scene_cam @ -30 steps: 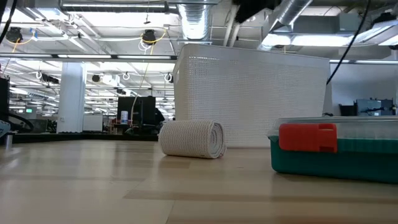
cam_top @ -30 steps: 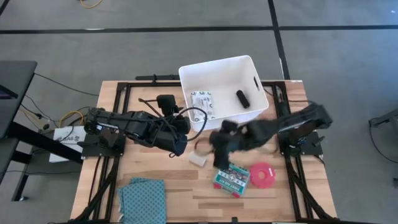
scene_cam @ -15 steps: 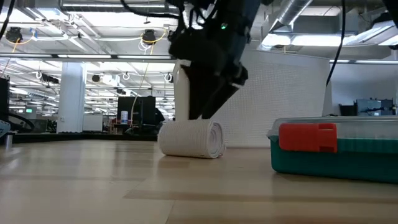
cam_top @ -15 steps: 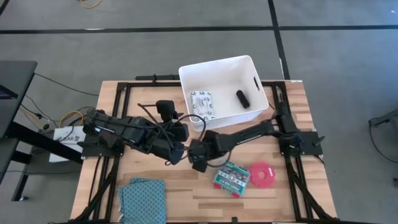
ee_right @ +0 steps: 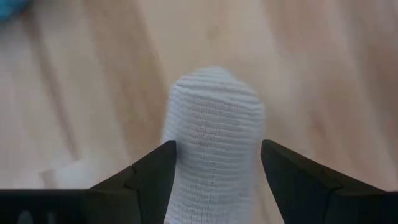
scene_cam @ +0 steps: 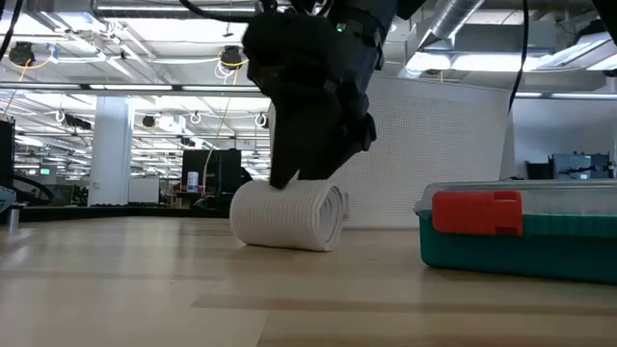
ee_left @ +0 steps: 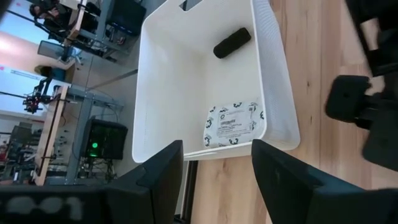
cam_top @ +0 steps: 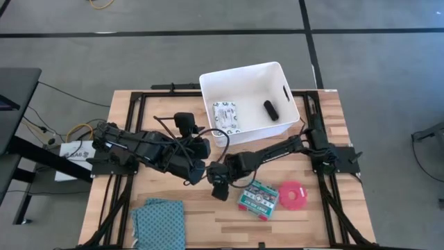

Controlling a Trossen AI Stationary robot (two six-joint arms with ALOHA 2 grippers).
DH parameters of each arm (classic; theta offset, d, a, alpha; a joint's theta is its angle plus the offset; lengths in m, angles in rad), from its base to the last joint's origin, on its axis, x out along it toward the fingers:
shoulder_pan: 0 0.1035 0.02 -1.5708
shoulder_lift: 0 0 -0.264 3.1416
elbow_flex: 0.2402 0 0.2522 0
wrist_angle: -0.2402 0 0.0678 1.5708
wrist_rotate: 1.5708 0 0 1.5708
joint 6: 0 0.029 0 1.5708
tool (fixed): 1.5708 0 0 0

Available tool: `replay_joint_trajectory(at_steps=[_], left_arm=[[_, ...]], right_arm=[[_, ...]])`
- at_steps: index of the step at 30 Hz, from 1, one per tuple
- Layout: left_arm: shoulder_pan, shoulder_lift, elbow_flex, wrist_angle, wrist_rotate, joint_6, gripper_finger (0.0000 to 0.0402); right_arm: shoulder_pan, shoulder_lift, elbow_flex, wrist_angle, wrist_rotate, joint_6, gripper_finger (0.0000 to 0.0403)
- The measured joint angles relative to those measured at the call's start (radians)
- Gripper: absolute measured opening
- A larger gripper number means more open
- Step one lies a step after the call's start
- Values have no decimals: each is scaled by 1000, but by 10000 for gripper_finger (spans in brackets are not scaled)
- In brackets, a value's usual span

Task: Pick & place medical supplies in basket/bin
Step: Put the white bandage into the white bin

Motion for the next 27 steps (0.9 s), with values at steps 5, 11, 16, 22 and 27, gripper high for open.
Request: replay_joint_trajectory(at_steps=[5,11,16,22,27], left_arm=[[0,0,0,0,0,0,182],[0,0,0,0,0,0,182],[0,0,0,0,0,0,182],[0,0,0,0,0,0,182],[0,0,0,0,-1,0,182]], right_arm=[[32,15,-2,33,1,-1,230],[46,29,0,43,12,-2,220],[43,44,0,41,7,-5,160],[43,20,0,29,-39,-12,81],[53,-58,76,-106,-38,-89,69]])
